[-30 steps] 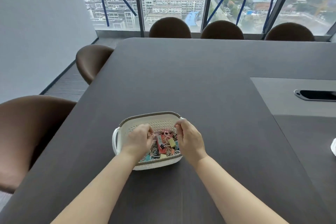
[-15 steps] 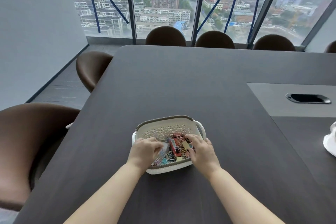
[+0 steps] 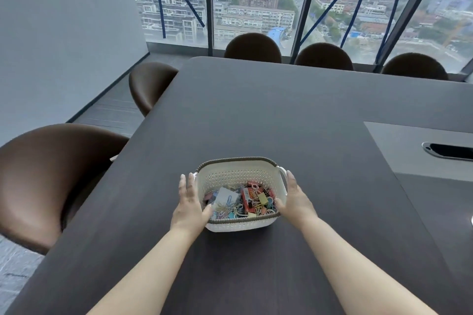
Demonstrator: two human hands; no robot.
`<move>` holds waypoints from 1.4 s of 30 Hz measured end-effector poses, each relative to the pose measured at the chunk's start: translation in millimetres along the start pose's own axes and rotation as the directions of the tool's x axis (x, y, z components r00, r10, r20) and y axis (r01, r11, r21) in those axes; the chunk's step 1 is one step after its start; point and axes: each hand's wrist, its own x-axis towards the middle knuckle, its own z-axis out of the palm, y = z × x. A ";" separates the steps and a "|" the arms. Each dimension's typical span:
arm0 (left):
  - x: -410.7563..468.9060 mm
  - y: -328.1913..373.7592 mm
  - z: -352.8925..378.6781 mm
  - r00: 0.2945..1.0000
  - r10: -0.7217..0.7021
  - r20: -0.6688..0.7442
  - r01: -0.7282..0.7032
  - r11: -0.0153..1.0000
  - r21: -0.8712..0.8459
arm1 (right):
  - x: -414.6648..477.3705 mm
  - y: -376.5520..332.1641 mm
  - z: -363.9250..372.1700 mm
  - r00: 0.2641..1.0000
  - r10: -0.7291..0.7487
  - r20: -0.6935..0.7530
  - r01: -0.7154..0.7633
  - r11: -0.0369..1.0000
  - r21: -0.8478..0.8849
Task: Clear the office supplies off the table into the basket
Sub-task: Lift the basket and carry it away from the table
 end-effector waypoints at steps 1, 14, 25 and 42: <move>-3.9 0.3 0.6 0.999 -0.041 -0.002 0.041 0.999 -0.031 | 0.3 1.0 -1.2 0.999 0.010 0.031 -0.009 1.000 -0.011; -91.5 -5.4 9.4 0.950 -0.309 -0.038 0.284 0.911 -0.298 | -18.6 21.7 10.0 0.973 -0.193 0.130 0.178 0.977 0.119; -179.0 -78.8 -57.5 0.807 -0.448 -0.384 0.321 0.879 -0.352 | -70.8 -80.6 62.6 0.849 -0.498 0.176 0.466 0.863 0.196; -385.3 -379.1 -281.8 0.437 -0.585 -0.683 0.404 0.806 -0.432 | -272.0 -417.9 324.8 0.449 -0.805 0.387 0.755 0.573 0.317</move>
